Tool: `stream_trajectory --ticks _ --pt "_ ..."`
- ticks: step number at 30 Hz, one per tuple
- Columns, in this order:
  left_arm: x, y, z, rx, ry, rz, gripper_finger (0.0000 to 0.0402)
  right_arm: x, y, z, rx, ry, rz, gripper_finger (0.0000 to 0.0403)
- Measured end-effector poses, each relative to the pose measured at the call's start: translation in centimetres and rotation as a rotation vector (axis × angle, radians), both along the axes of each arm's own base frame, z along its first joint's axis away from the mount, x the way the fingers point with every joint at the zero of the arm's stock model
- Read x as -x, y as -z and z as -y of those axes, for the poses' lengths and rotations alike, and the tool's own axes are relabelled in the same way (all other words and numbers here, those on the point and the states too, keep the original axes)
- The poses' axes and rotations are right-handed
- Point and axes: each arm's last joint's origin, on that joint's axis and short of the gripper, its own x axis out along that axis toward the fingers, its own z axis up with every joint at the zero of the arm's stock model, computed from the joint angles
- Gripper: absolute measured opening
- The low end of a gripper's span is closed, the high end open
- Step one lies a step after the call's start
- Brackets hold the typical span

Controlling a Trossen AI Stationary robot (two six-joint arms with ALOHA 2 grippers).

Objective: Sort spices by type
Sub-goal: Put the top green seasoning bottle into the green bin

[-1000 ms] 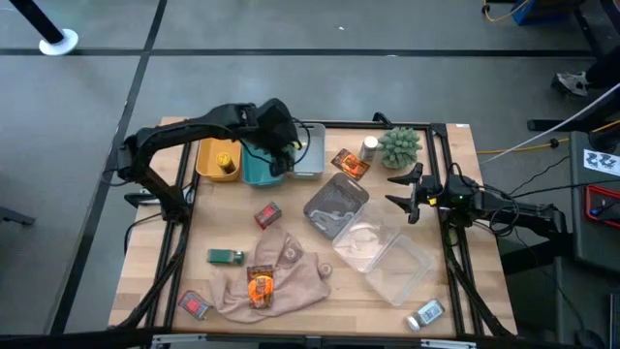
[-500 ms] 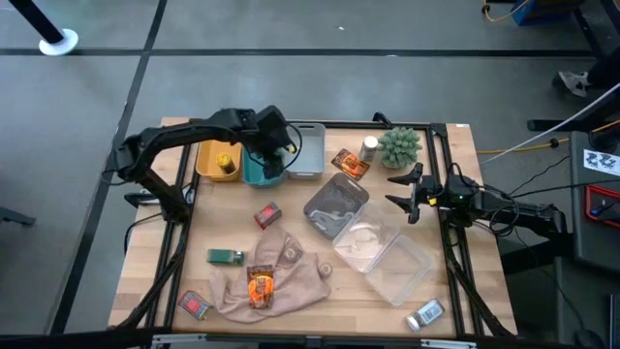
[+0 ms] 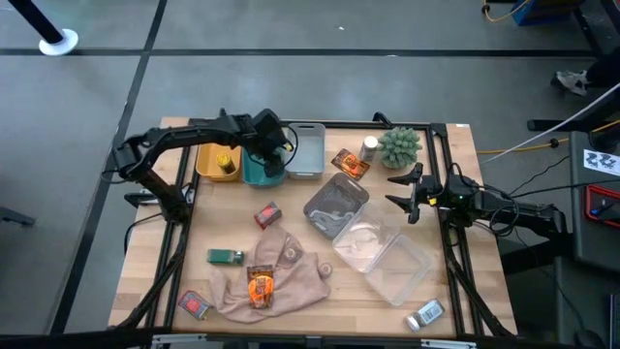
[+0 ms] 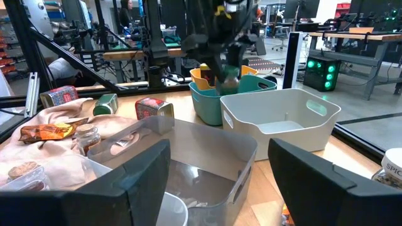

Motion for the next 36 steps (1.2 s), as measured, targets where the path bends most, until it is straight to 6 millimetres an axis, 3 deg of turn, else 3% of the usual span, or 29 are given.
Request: stream_trajectory --ticks 8,25,36 --pt "0.5 1.9 0.4 0.022 -0.021 -0.017 0.0207 0.0 0.0 0.0 0.0 0.0 0.001 0.0269" --pt "0.9 2.1 0.6 0.069 -0.054 -0.047 0.0221 0.0 0.0 0.0 0.001 -0.001 0.003 0.0269" --pt "0.5 1.0 0.4 0.047 -0.033 -0.03 0.0221 0.0 0.0 0.0 0.001 0.0 0.004 0.0269"
